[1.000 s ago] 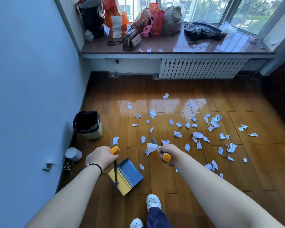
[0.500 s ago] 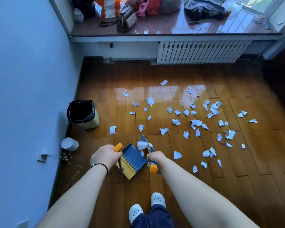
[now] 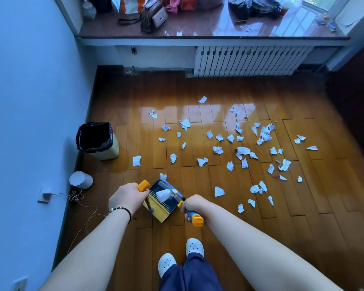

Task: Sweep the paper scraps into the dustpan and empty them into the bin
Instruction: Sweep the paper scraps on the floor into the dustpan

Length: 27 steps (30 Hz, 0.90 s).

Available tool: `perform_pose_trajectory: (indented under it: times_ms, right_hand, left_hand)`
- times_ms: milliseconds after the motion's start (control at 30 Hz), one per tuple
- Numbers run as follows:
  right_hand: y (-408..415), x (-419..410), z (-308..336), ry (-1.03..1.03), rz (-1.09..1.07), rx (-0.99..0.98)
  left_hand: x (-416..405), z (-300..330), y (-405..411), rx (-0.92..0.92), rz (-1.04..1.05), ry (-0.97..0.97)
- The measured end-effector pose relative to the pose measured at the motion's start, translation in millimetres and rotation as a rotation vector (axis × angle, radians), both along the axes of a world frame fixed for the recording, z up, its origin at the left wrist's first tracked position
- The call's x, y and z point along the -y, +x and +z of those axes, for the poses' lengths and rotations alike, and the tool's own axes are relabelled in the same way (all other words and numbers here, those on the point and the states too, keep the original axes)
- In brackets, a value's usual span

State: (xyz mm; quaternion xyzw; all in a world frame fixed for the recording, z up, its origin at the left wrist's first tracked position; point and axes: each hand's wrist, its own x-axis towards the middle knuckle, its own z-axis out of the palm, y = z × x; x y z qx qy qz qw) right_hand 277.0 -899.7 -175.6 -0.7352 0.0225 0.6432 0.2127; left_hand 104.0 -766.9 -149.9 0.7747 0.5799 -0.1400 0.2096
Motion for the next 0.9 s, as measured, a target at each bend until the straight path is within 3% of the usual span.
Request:
perform_pose_trajectory:
  times_ms: [433,900]
  right_hand:
    - [9,62,28,0.078,-0.137,0.058]
    - [84,140,4,0.032,-0.444,0.167]
  left_hand:
    - [27,8,-3,0.022,-0.107,0.009]
    - [71,7,100,0.004,-0.428,0.008]
